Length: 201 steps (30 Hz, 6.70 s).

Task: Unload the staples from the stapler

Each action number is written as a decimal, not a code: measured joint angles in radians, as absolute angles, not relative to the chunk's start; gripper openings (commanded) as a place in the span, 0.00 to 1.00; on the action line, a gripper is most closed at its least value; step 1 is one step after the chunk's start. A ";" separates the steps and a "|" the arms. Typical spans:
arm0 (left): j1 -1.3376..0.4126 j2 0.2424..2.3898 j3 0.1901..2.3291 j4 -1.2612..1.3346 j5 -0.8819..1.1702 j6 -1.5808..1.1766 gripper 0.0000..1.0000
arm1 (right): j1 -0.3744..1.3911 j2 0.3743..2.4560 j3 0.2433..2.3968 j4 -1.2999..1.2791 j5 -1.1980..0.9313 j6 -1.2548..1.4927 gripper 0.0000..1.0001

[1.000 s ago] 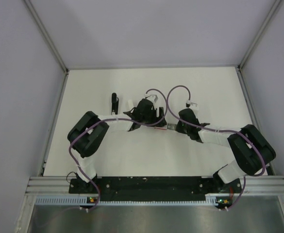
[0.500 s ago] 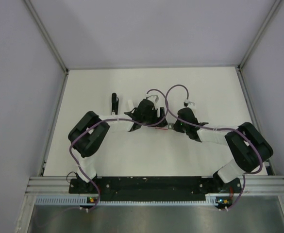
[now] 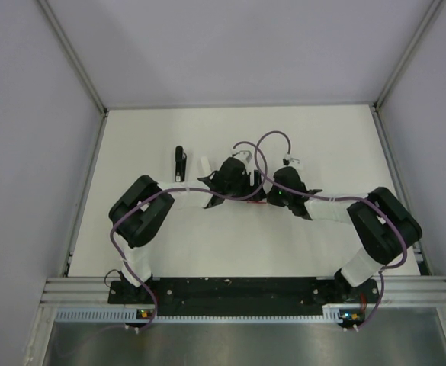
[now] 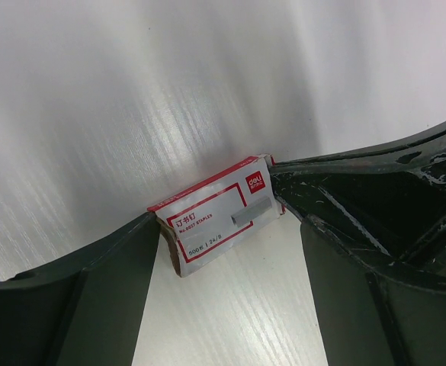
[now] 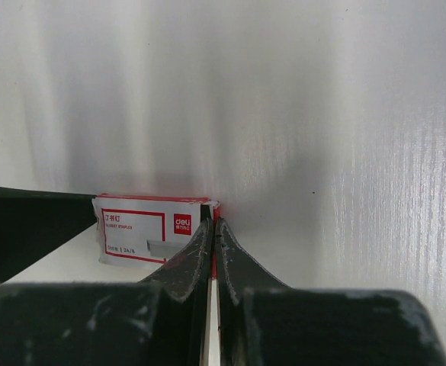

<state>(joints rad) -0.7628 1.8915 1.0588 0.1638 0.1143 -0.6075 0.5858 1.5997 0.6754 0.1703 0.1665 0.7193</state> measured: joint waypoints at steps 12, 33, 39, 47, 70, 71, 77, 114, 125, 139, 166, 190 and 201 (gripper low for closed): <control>-0.771 1.892 1.061 0.160 0.110 -0.611 0.80 | 0.594 1.573 0.685 0.099 0.190 0.713 0.16; -0.782 1.892 1.061 0.160 0.116 -0.623 0.80 | 0.600 1.456 0.680 -0.047 0.311 0.654 0.19; -0.782 1.892 1.061 0.160 0.116 -0.623 0.80 | 0.600 1.448 0.666 -0.061 0.316 0.633 0.25; -0.782 1.892 1.061 0.160 0.116 -0.624 0.80 | 0.600 1.395 0.646 -0.086 0.320 0.602 0.29; -0.852 1.962 1.161 0.123 0.117 -0.619 0.76 | 0.593 1.370 0.646 -0.106 0.319 0.583 0.29; -0.854 1.962 1.163 0.119 0.110 -0.616 0.76 | 0.593 1.370 0.646 -0.106 0.319 0.583 0.29; -0.867 1.974 1.196 0.073 0.068 -0.597 0.76 | 0.593 1.370 0.646 -0.107 0.317 0.583 0.30; -0.878 2.003 1.244 0.033 0.018 -0.543 0.62 | 0.527 1.335 0.562 -0.101 0.230 0.634 0.00; -0.875 2.003 1.234 0.050 0.043 -0.548 0.61 | 0.527 1.422 0.564 0.018 0.209 0.668 0.00; -0.869 1.995 1.211 0.078 0.055 -0.551 0.65 | 0.521 1.439 0.571 0.046 0.220 0.672 0.08; -0.820 1.451 1.045 -0.131 -0.040 -0.422 0.91 | 0.493 0.999 0.666 -0.262 0.233 0.436 0.99; -0.820 0.872 0.893 -0.305 -0.288 -0.314 0.99 | 0.492 0.981 0.826 -0.409 0.305 0.445 0.99; -0.820 0.801 0.894 -0.359 -0.314 -0.281 0.99 | 0.492 0.984 0.939 -0.428 0.343 0.423 0.99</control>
